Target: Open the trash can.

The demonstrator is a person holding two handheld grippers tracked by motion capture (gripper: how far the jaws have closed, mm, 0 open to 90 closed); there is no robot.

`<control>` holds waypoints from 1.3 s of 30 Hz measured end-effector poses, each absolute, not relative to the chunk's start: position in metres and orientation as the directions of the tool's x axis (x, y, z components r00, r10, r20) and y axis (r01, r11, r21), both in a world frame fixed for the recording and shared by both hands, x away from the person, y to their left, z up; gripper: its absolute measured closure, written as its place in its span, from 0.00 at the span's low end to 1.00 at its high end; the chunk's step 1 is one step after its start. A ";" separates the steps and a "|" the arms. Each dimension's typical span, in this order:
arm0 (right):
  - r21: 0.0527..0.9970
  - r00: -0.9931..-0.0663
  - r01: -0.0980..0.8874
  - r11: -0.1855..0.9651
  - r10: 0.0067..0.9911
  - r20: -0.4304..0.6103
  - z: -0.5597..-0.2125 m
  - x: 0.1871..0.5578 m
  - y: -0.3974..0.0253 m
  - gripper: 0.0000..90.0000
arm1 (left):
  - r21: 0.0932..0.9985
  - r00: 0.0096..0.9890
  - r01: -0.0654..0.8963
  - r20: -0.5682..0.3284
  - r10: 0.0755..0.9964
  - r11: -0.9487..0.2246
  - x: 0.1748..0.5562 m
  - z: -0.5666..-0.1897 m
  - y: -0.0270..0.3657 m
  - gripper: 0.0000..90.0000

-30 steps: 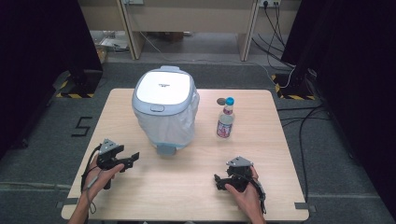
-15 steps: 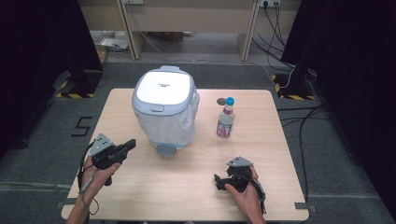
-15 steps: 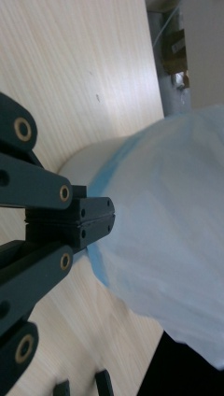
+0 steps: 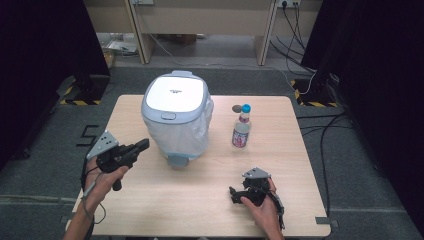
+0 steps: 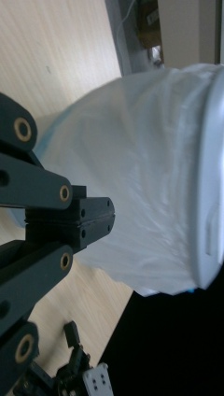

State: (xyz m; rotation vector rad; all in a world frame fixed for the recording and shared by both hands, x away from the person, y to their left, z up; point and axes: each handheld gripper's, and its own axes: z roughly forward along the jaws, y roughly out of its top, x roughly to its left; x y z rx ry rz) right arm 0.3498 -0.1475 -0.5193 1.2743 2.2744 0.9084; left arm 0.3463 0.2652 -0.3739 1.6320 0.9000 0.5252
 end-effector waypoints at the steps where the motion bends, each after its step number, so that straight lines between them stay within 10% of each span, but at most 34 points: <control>1: 0.695 -0.517 0.611 0.379 0.856 -0.012 -0.519 0.350 -0.147 0.00 | 0.959 0.614 0.274 -0.120 0.780 -0.068 0.347 -0.370 0.264 0.99; 39: 0.695 -0.515 0.612 0.377 0.857 -0.011 -0.519 0.350 -0.147 0.00 | 0.958 0.655 0.253 -0.066 0.752 -0.136 0.403 -0.317 0.223 0.99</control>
